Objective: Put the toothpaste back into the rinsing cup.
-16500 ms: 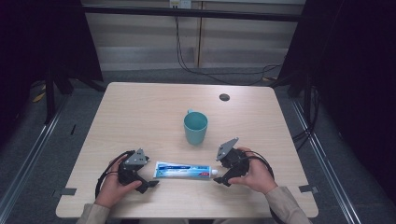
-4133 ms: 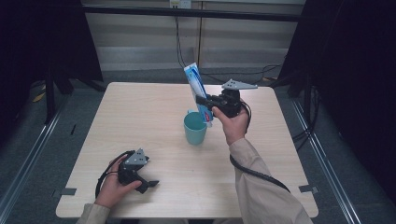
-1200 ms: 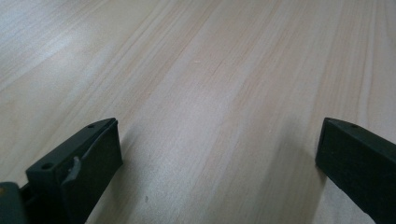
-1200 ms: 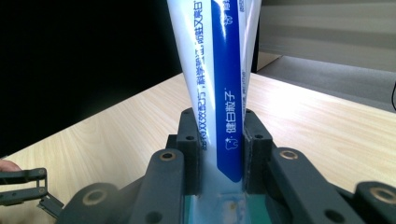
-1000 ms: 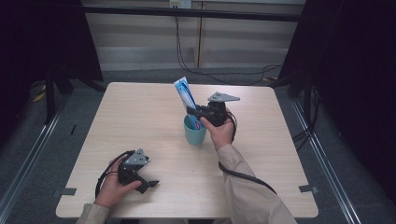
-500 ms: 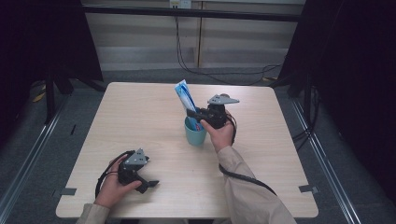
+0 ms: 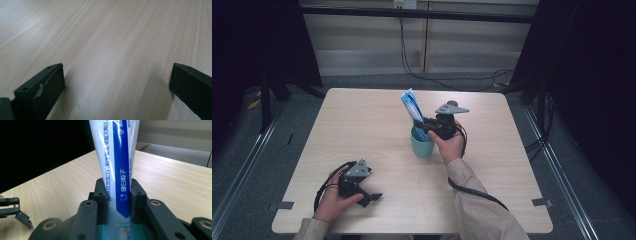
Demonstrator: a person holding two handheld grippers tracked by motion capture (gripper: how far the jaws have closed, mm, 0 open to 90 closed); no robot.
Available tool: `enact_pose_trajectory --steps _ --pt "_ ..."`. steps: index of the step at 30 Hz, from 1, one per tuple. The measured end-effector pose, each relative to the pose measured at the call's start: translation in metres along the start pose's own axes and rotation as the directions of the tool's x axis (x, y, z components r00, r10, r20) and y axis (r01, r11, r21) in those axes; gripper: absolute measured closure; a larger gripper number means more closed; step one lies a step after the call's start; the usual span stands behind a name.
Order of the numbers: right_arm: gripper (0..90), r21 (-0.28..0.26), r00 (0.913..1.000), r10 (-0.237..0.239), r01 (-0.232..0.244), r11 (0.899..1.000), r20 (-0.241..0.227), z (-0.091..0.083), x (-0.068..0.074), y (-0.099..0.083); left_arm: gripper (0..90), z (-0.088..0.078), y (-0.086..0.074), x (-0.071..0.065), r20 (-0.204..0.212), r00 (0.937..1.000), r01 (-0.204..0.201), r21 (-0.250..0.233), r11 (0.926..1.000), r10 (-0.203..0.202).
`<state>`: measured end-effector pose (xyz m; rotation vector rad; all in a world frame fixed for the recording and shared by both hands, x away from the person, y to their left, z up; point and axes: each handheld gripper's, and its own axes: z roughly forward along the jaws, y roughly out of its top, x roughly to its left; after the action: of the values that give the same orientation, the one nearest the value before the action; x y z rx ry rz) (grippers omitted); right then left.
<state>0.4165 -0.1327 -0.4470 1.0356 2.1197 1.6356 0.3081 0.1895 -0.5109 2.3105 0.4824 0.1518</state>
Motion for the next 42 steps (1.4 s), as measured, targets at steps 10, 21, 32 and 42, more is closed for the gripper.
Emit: enact_pose_trajectory --steps 10,21,32,42 --pt "71.8 0.022 1.0000 -0.004 0.004 1.000 0.007 -0.002 0.000 -0.001 0.0 0.000 0.000 0.000 0.000 1.0000 0.000 0.000 1.0000 0.000" --pt "69.4 0.089 0.9993 -0.032 0.030 0.996 0.021 -0.004 0.001 -0.003 0.0 0.000 0.000 0.000 0.000 1.0000 0.001 0.000 1.0000 -0.001" --pt "66.3 0.114 0.9997 -0.006 0.003 0.993 0.024 -0.009 -0.001 -0.002 0.0 0.000 0.000 0.000 0.000 1.0000 0.000 -0.001 1.0000 0.000" --pt "56.7 0.128 0.9993 -0.016 0.011 0.992 0.033 -0.013 0.000 0.000 0.0 0.000 0.000 0.000 0.000 1.0000 0.000 0.000 1.0000 0.000"
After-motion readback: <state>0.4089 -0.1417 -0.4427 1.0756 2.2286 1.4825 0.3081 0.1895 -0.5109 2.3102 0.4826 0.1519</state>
